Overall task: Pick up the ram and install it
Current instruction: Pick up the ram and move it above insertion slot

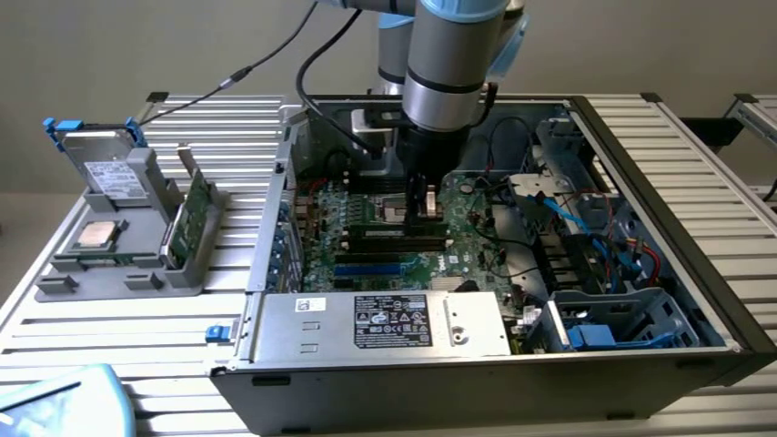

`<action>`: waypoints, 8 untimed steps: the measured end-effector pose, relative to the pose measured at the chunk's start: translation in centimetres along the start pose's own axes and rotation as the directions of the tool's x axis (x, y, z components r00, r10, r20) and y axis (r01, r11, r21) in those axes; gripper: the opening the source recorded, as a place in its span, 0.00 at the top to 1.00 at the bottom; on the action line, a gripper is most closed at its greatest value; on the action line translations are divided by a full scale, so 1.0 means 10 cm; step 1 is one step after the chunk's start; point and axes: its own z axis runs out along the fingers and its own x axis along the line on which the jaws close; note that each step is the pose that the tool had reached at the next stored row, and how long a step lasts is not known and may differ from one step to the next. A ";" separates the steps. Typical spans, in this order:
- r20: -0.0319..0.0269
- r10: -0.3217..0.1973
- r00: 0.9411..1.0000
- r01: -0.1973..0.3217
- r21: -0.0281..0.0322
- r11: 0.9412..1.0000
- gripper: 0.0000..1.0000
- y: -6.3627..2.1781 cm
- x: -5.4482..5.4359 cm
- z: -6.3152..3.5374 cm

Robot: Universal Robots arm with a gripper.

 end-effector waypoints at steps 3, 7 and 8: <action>0.000 0.000 1.000 0.000 -0.001 1.000 0.87 0.001 0.00 0.001; 0.001 0.000 1.000 0.000 -0.001 1.000 0.87 -0.001 0.00 0.024; 0.001 0.000 1.000 0.000 -0.001 1.000 0.87 -0.002 0.00 0.039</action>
